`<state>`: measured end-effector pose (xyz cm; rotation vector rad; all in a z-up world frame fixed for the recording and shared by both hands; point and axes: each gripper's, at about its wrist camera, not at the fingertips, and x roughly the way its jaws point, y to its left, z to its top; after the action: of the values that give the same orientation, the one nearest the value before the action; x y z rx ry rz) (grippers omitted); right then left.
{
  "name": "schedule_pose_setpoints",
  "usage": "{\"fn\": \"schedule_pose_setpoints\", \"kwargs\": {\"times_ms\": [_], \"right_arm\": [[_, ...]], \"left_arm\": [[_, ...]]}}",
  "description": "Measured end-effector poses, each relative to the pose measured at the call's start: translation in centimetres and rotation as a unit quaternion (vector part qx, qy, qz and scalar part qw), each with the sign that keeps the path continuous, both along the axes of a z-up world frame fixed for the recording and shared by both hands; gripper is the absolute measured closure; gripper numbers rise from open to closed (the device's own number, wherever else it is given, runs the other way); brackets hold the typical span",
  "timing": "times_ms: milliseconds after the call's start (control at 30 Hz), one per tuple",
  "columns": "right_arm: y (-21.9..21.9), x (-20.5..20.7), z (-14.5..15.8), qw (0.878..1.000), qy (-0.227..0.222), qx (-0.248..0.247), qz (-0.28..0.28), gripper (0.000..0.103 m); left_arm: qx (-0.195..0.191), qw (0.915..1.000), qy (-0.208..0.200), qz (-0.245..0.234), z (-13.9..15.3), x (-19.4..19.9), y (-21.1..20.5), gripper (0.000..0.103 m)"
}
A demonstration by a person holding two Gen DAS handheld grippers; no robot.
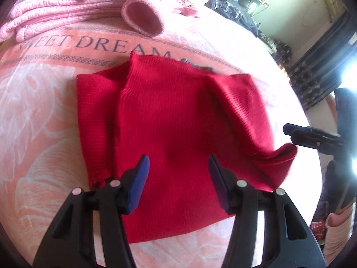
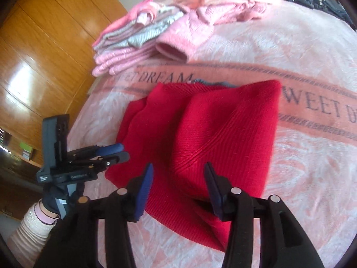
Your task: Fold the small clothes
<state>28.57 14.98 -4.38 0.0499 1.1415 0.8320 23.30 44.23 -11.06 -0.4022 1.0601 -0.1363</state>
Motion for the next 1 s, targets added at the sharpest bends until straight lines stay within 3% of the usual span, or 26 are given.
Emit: {"fn": "schedule_pose_setpoints", "kwargs": {"times_ms": [133,400,433,500,533,567,700,900,1000], "right_arm": [[-3.0,-0.8,1.0,0.999,-0.031,-0.013,0.005,0.03],[-2.4,-2.2,-2.6,0.994,-0.038,-0.082,0.065,0.03],[-2.0,-2.3,-3.0,0.994,-0.037,-0.082,0.069,0.036],[-1.8,-2.2,-3.5,0.994,-0.033,-0.074,0.074,0.065],[-1.9,-2.1,-3.7,0.995,-0.027,-0.069,0.073,0.085],[-2.0,-2.0,-3.8,0.995,-0.023,-0.059,0.071,0.093],[-3.4,-2.0,-2.9,0.998,-0.035,-0.022,0.052,0.095],[-5.5,-2.3,-1.2,0.998,-0.041,0.028,0.042,0.095],[-5.9,-2.7,-0.7,0.997,-0.047,0.04,0.049,0.095]], "left_arm": [[-0.06,0.9982,0.0,-0.006,0.8,0.6,-0.8,0.049],[-0.126,0.9917,0.024,-0.01,0.6,2.4,-2.8,0.049],[-0.134,0.9905,0.028,-0.009,0.4,2.8,-2.9,0.049],[-0.14,0.9894,0.038,-0.009,0.0,3.4,-3.4,0.049],[-0.142,0.9889,0.042,-0.009,-0.3,3.7,-3.6,0.049],[-0.147,0.9879,0.048,-0.007,-0.6,4.0,-3.8,0.049],[-0.203,0.9769,0.067,0.008,-2.2,5.2,-4.1,0.047],[-0.312,0.9453,0.083,0.049,-5.1,8.2,-4.4,0.045],[-0.336,0.9359,0.091,0.054,-6.0,9.9,-5.4,0.045]]}}
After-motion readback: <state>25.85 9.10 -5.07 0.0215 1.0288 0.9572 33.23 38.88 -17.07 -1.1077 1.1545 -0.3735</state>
